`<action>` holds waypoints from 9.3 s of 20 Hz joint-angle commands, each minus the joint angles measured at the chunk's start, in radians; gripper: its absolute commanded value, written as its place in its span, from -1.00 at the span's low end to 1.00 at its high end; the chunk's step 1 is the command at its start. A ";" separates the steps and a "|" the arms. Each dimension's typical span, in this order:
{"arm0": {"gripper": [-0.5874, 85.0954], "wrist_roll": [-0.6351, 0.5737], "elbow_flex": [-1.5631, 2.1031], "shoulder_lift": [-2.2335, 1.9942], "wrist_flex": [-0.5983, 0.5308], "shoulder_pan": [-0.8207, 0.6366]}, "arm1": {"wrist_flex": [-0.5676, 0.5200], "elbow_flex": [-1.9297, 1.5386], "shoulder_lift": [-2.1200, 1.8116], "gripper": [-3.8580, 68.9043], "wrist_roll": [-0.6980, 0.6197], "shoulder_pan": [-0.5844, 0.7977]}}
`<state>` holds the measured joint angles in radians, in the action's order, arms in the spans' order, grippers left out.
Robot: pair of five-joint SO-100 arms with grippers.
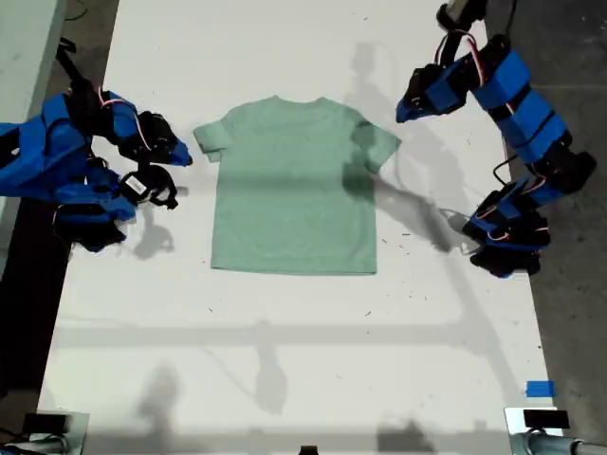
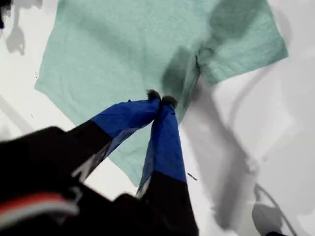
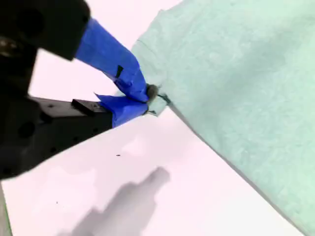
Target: Fold t-shirt
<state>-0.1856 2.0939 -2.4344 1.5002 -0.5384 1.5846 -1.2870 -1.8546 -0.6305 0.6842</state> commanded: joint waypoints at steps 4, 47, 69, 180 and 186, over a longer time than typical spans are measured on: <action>-0.99 -0.147 -0.186 0.144 0.046 -0.161 | 0.023 0.098 0.066 -0.43 -0.150 0.078; -0.88 -0.244 -0.048 0.227 -0.074 -0.285 | -0.244 0.209 0.445 -0.92 -0.359 0.017; -0.71 -0.244 -0.037 0.295 -0.202 -0.295 | 0.000 0.293 0.112 -0.38 -0.242 0.032; -0.58 -0.241 -0.727 0.798 0.080 0.344 | -0.302 -0.382 0.012 -0.92 -0.037 -0.561; -0.58 -0.232 -0.707 0.778 0.081 0.347 | -0.241 0.239 0.584 -0.92 0.066 -0.649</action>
<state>-0.4295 1.3913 -1.6015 1.5938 -0.1871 1.3300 -1.2993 -1.4174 -0.6029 0.0721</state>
